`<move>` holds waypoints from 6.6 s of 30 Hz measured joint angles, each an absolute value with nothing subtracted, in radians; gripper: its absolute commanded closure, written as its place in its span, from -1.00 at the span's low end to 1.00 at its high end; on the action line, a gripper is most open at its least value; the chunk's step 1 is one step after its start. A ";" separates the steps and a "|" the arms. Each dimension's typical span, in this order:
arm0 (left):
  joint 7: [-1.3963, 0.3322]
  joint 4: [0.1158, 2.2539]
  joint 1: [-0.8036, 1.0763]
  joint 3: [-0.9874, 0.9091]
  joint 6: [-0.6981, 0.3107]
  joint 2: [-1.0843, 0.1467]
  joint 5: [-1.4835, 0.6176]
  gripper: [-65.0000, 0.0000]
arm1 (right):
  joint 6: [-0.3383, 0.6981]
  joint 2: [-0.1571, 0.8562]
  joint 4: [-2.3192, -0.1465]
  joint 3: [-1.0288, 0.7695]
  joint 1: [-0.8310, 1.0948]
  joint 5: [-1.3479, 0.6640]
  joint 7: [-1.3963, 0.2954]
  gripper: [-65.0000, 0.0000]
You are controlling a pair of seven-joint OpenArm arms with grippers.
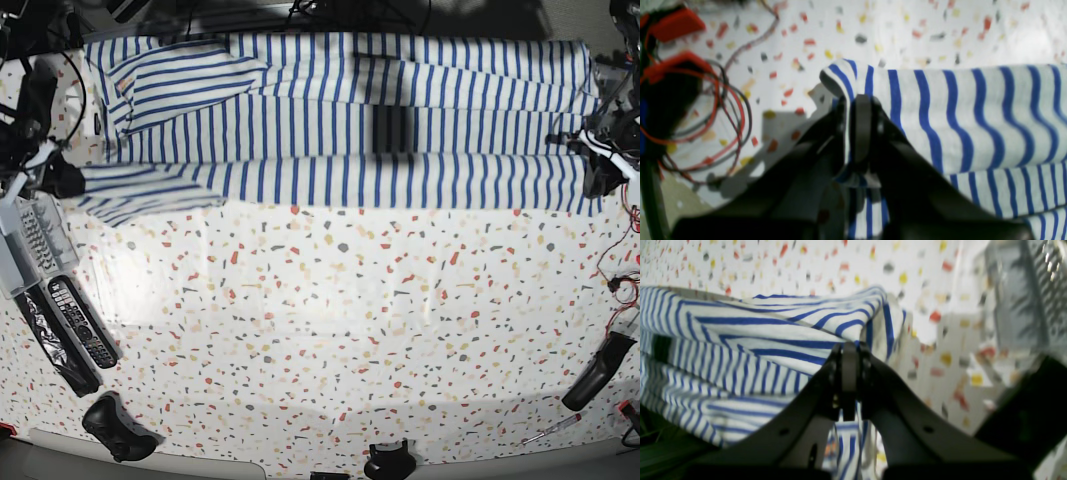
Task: Layout the t-shirt on the table in an organized manner, then fold the t-shirt properly
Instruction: 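Lay the folded hem down and open both grippers, then grasp the folded shirt's side edge with the left gripper, then lift the side edge and fold it toward the shirt's middle with the left gripper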
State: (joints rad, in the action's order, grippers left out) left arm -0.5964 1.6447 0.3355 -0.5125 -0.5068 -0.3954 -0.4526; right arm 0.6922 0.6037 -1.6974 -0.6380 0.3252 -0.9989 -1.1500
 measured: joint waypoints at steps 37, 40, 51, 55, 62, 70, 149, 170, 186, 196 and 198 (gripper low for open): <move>-0.638 1.645 0.433 -0.667 -0.545 -0.397 -0.552 0.12 | 0.692 0.510 -1.696 -0.641 0.321 -0.928 -1.037 0.22; -0.718 1.645 0.442 -0.725 -0.609 -0.398 -0.692 0.12 | 0.692 0.509 -1.696 -0.641 0.322 -0.978 -1.037 0.22; -0.659 1.430 0.476 -0.728 -0.690 -0.393 -0.822 0.12 | 0.693 0.510 -1.696 -0.641 0.322 -1.000 -1.074 0.22; -0.671 1.380 0.476 -0.728 -0.689 -0.393 -0.931 0.12 | 0.693 0.509 -1.696 -0.641 0.322 -1.000 -1.074 0.22; -0.681 1.367 0.473 -0.728 -0.689 -0.369 -0.962 0.12 | 0.693 0.510 -1.696 -0.641 0.324 -1.000 -1.075 0.22; -0.761 1.367 0.429 -0.728 -0.689 -0.347 -0.924 0.12 | 0.693 0.509 -1.696 -0.641 0.324 -1.001 -1.074 0.22; -0.883 1.885 0.456 -0.214 -0.525 0.022 -0.685 1.00 | 0.692 0.501 -1.696 -0.638 0.188 -1.075 -1.098 0.22; -1.097 2.044 0.388 -0.080 -0.628 -0.029 -0.777 0.15 | 0.692 0.501 -1.696 -0.638 0.188 -1.075 -1.098 0.22; -0.681 2.051 0.390 -0.104 -0.419 -0.237 -0.390 0.15 | 0.691 0.501 -1.537 -0.638 0.197 -0.914 -1.150 0.22; -0.628 2.051 0.390 -0.336 -0.414 -0.236 -0.402 0.15 | 0.693 0.500 -1.466 -0.636 0.377 -1.020 -1.149 0.22; -0.628 2.051 0.390 -0.342 -0.415 -0.235 -0.418 0.15 | 0.693 0.501 -1.466 -0.627 0.412 -1.021 -1.150 0.22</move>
State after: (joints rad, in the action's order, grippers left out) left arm -0.6277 2.0506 0.3904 -0.3424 -0.4149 -0.2352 -0.4179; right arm 0.6926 0.5011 -1.4658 -0.6270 0.4122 -1.0210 -1.1496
